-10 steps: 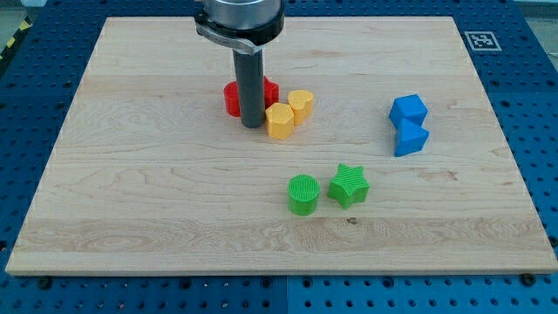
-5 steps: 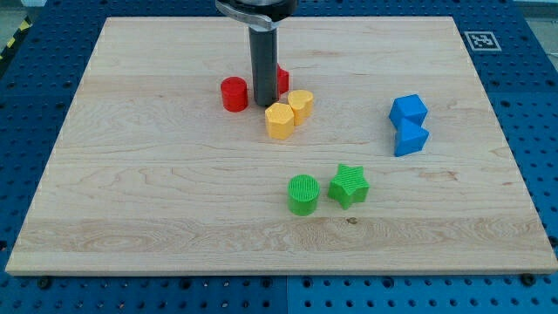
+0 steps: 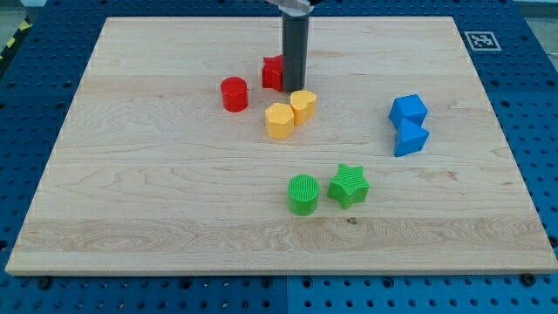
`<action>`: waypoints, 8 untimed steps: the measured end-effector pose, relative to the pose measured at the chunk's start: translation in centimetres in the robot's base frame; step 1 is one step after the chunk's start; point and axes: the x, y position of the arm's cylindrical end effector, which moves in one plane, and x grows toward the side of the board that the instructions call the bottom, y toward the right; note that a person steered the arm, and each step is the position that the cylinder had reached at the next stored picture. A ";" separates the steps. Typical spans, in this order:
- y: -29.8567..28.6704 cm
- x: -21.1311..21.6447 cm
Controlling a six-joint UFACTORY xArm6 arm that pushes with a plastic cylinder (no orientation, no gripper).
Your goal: Pair the yellow blocks and red blocks opposite to each other
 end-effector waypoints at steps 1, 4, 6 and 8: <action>0.0 -1.6; -0.6 -3.6; -4.9 -1.7; -8.6 -2.5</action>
